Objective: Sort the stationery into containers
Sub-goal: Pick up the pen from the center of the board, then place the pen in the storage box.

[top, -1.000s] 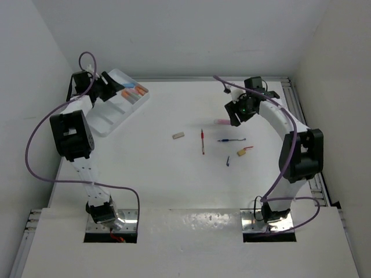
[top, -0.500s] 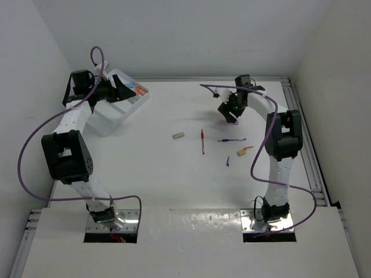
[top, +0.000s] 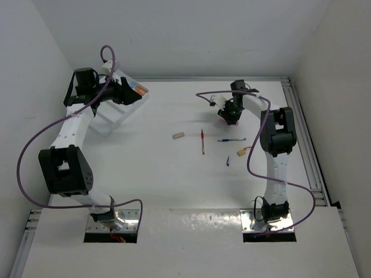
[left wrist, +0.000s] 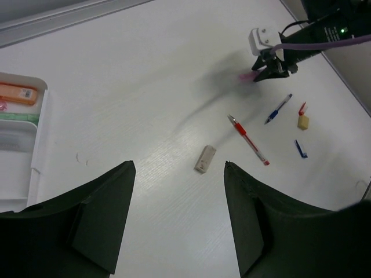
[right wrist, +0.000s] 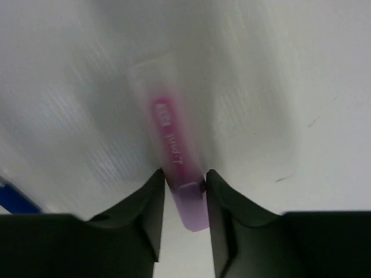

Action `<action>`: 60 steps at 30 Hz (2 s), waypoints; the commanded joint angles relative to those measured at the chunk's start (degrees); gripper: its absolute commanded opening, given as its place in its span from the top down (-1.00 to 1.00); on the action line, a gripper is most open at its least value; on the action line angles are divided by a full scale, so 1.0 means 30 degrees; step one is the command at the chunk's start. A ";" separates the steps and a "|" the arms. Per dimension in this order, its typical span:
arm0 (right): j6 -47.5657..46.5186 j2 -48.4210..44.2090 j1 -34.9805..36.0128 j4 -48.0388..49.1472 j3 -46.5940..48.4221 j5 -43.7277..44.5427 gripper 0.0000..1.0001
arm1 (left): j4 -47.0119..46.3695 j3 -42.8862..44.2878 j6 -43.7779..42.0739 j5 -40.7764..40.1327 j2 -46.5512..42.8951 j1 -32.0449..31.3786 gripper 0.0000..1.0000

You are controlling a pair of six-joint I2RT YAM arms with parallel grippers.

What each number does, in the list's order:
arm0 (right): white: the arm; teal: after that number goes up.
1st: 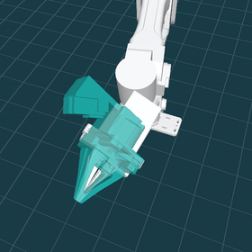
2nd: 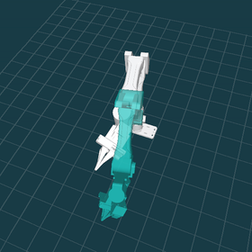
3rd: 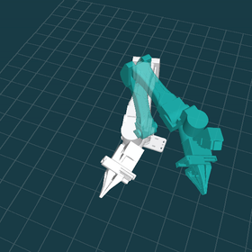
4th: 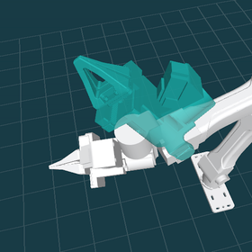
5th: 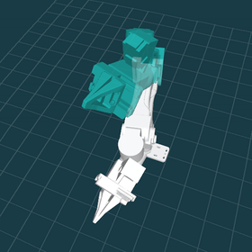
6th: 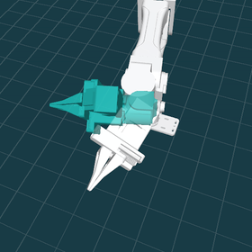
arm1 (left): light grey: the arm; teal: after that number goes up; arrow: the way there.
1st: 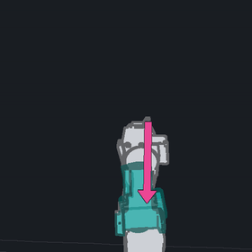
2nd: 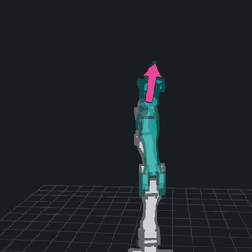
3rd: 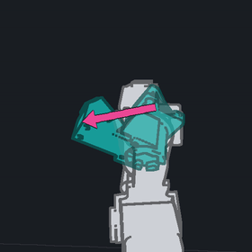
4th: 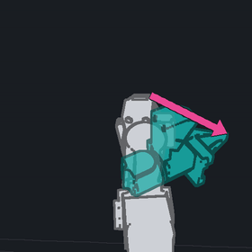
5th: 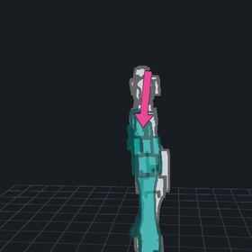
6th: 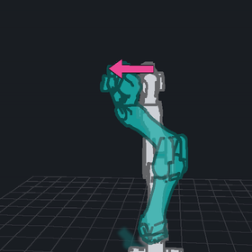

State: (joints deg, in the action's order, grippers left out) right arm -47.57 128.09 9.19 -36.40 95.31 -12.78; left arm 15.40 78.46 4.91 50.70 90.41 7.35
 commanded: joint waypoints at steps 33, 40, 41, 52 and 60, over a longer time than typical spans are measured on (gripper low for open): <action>-0.6668 -1.9577 1.0820 0.3843 -1.3309 -0.0548 1.00 | 0.1487 -0.5263 0.0943 -0.1198 -0.5910 -0.8687 -0.61; -0.8926 -2.0607 1.3076 0.4867 -1.5332 0.1355 1.00 | 0.2572 -0.5497 0.0122 -0.0727 -0.4943 -1.0829 -0.67; -0.9392 -2.0666 1.3224 0.4956 -1.5421 0.1503 1.00 | 0.2543 -0.5556 0.0180 -0.0640 -0.4797 -1.1179 -0.69; -1.0597 -2.0520 1.4163 0.5952 -1.5832 0.2588 1.00 | 0.1811 -0.6816 0.1147 -0.0113 -0.4004 -1.2354 -0.66; -1.1036 -2.0520 1.4485 0.6245 -1.6036 0.2676 1.00 | 0.1049 -0.6699 0.1792 0.0473 -0.3331 -1.2735 -0.48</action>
State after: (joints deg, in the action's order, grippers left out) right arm -79.29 67.55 52.07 -20.40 47.40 -4.86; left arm 21.10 57.78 9.30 50.00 80.07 -30.24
